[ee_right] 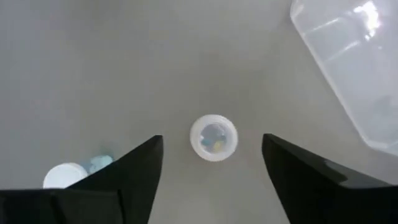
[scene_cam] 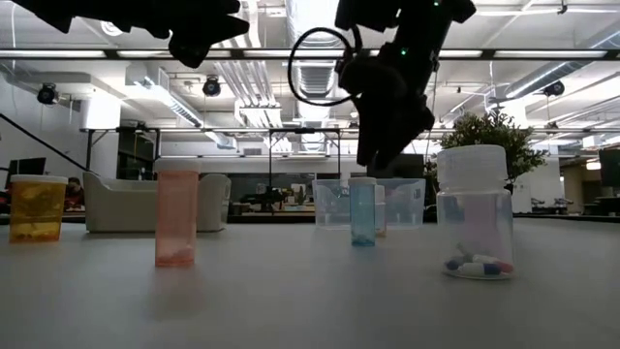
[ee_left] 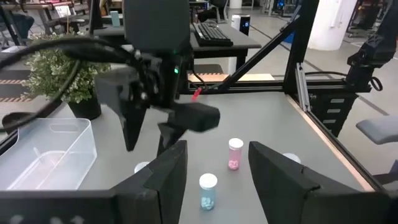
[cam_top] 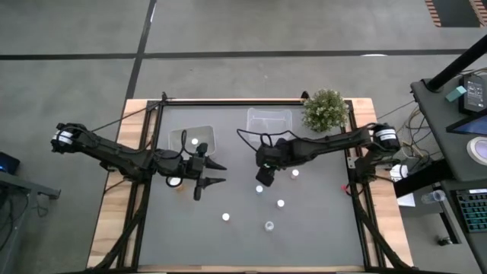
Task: Pick and place medicine bottles into bin by pill shape (circle, oval)
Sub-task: Put the middle big transparent pill bottle into the transparent bin
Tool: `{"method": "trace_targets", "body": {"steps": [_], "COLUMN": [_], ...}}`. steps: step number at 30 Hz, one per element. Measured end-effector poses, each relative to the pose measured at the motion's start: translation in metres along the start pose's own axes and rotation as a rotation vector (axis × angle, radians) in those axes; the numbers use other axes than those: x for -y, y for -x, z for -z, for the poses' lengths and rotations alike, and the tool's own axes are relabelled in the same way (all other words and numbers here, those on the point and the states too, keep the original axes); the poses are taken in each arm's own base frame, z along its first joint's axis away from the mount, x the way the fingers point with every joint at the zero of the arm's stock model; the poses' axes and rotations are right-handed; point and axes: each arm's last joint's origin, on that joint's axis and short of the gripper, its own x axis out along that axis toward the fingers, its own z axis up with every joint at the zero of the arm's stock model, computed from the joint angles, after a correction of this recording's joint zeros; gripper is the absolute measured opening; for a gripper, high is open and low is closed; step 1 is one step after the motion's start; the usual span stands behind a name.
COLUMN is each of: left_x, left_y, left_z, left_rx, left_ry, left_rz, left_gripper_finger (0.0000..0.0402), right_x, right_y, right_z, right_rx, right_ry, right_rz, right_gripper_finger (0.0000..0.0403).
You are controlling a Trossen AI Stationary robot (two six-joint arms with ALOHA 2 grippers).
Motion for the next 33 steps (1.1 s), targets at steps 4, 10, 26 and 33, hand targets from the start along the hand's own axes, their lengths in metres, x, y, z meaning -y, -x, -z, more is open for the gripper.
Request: {"method": "trace_targets", "body": {"steps": [4,10,26,33], "left_x": [0.0,0.0,-0.001,-0.001], "left_y": [0.0,0.0,0.0,0.0], "left_z": [0.0,-0.001,-0.001,-0.001], "left_rx": [0.002,0.007,0.009,0.009], "left_ry": [-0.01,-0.024,-0.025,-0.025], "left_rz": [0.0,0.0,-0.017,-0.018], "left_gripper_finger": [0.0157,0.0157,0.0157,0.0157], "right_x": [0.0,0.001,0.0,0.0], "right_y": [-0.012,-0.032,-0.038,-0.036], "right_z": [-0.001,0.0,0.002,0.002], "right_rx": [-0.015,-0.045,-0.058,-0.053], "right_ry": [-0.013,-0.022,-0.008,-0.005], "right_rz": [0.013,0.044,0.051,0.048], "right_gripper_finger": [0.0292,0.0294,0.0166,0.0131]}}
